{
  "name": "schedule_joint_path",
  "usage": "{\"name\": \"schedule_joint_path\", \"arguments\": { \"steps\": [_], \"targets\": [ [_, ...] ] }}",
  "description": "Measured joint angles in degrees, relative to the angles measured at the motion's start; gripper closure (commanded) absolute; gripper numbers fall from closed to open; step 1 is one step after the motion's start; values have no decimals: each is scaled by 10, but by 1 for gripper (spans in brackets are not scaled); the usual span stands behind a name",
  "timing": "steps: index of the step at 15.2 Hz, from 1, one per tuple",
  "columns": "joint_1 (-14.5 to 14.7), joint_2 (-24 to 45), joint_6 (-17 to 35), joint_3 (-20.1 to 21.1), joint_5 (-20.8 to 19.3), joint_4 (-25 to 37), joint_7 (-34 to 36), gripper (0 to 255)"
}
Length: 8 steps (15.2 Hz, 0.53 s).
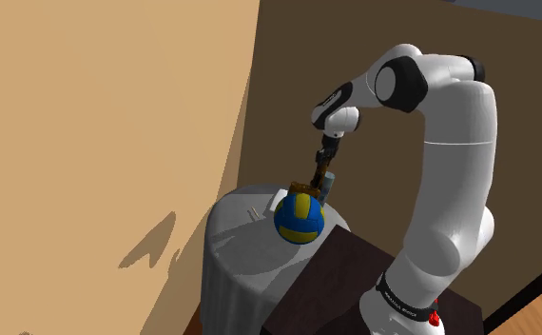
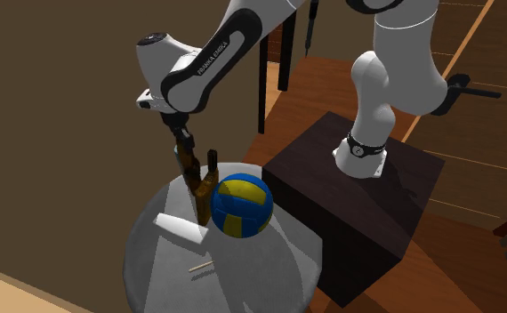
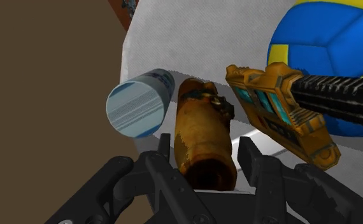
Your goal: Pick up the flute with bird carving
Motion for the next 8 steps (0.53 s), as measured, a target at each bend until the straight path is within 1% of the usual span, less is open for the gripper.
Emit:
{"name": "schedule_joint_path", "arguments": {
  "steps": [8],
  "targets": [
    [10, -35, -46, -13, -23, 14, 13, 255]
  ]
}}
